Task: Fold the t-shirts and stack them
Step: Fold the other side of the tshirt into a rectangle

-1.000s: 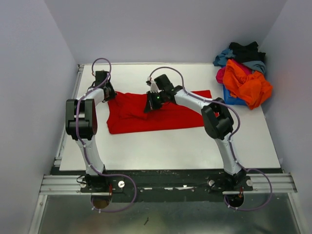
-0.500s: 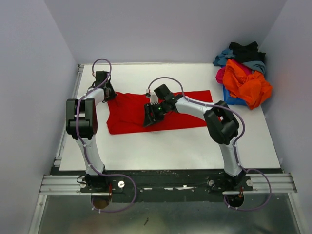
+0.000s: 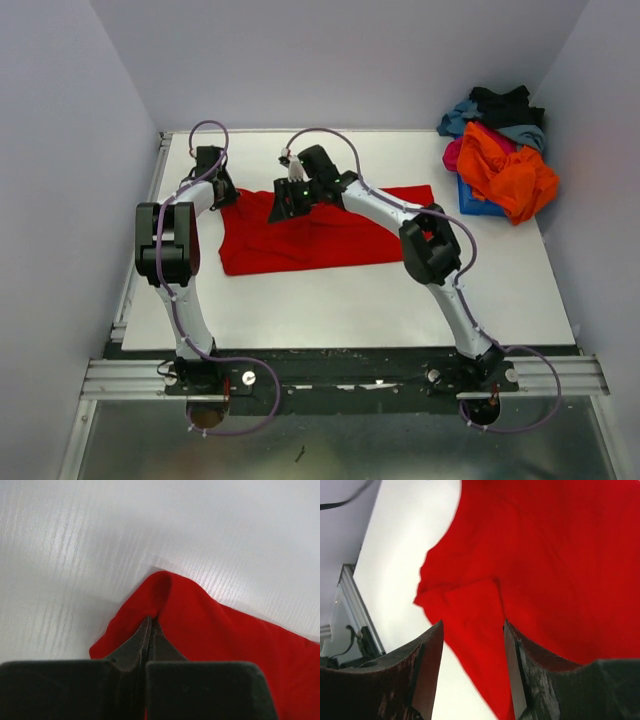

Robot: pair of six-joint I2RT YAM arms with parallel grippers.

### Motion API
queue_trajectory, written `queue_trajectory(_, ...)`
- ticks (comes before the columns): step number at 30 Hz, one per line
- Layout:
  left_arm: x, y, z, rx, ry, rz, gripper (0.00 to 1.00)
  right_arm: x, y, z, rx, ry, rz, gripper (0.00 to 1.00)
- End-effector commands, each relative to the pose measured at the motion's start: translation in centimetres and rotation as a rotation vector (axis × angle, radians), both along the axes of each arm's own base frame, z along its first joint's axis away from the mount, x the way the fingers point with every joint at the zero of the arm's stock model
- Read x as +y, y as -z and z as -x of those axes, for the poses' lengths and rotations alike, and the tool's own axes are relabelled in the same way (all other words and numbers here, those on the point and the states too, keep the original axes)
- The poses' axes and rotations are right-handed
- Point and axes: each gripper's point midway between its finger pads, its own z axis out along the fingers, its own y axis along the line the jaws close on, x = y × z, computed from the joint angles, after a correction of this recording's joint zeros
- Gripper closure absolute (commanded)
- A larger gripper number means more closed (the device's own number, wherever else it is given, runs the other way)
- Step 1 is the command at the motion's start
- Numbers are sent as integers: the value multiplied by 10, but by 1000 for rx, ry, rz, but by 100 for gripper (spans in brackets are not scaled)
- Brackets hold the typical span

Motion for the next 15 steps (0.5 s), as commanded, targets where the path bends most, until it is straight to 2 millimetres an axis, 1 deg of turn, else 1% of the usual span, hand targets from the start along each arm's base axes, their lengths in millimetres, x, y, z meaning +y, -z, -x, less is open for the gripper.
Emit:
queue_trajectory(1,7,-3,-5,-6,-7,-24,100,16,37,-1,108,14,-19,41)
queue_trajectory(4,8,-2,-4,-1,-8,-26,100,24,41,0,129,7,-62,41)
queue_trajectory(7,8,-1,-4,2,-7,-24,100,27,44,3,150,-8,-97,41)
queue_trajectory(8,8,-1,-5,2,-7,-24,100,26,48,6,163,-12,-98,41)
queue_trajectory(11,9,0,-5,5,-9,-24,100,25,49,16,197,-41,-124,41)
queue_trajectory(13,9,1,-5,7,-9,-24,100,25,49,28,211,-61,-139,42)
queue_trajectory(15,9,1,-5,11,-9,-22,100,25,44,37,205,-82,-152,43)
